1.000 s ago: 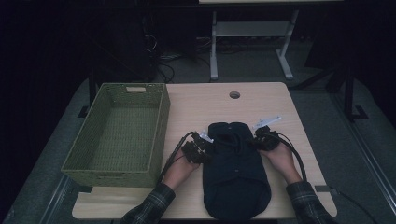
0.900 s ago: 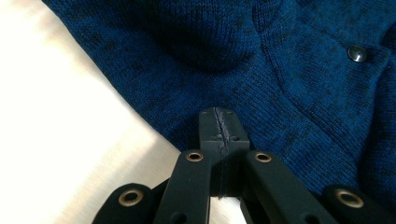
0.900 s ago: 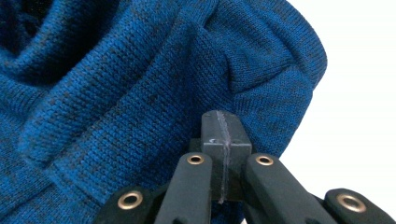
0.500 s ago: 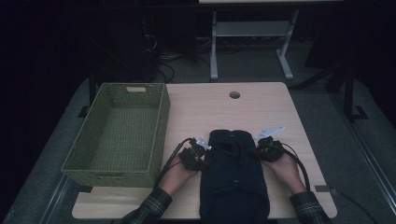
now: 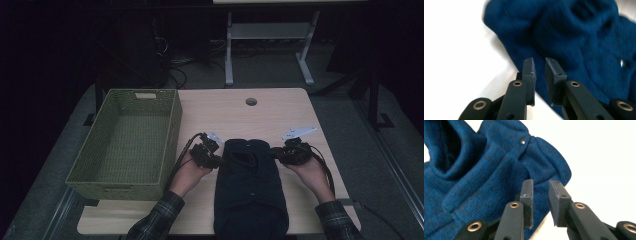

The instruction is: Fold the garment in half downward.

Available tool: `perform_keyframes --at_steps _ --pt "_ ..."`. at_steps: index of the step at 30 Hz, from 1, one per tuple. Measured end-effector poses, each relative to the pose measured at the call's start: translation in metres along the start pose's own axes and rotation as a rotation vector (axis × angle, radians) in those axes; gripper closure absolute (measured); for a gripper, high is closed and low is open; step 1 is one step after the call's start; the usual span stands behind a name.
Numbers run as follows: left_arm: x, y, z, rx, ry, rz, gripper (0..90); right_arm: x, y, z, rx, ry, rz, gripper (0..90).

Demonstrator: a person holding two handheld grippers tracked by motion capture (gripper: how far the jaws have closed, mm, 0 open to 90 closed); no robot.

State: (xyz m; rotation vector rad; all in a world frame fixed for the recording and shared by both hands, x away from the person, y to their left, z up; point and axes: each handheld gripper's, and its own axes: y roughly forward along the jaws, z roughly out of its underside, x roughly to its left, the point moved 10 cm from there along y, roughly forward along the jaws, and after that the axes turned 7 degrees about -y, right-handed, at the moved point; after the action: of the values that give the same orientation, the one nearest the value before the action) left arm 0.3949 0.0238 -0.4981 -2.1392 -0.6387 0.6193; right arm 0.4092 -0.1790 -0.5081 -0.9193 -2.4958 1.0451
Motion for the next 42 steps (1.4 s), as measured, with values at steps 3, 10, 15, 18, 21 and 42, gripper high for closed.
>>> perform_keyframes --at_steps 3,10,15,18,21,42 --pt "0.007 0.000 -0.012 -0.016 -0.013 -0.007 74.2 -0.003 0.000 -0.002 0.000 -0.003 0.000 68.0" --pt "0.026 0.001 -0.034 -0.032 -0.020 -0.044 66.2 -0.014 -0.002 -0.017 -0.019 0.002 0.002 63.3" --pt "0.042 0.011 -0.047 -0.030 -0.039 -0.072 57.9 -0.020 0.000 -0.025 -0.024 0.010 0.005 60.2" --pt "0.047 0.020 -0.052 -0.026 -0.039 -0.071 53.4 -0.022 0.001 -0.027 -0.025 0.012 0.010 59.2" --pt "0.049 0.028 -0.052 -0.016 -0.035 -0.075 50.1 -0.024 0.003 -0.025 -0.023 0.013 0.011 58.8" --pt "0.062 0.057 -0.038 0.031 -0.019 -0.059 43.4 -0.045 0.041 -0.011 -0.012 0.078 -0.013 54.1"
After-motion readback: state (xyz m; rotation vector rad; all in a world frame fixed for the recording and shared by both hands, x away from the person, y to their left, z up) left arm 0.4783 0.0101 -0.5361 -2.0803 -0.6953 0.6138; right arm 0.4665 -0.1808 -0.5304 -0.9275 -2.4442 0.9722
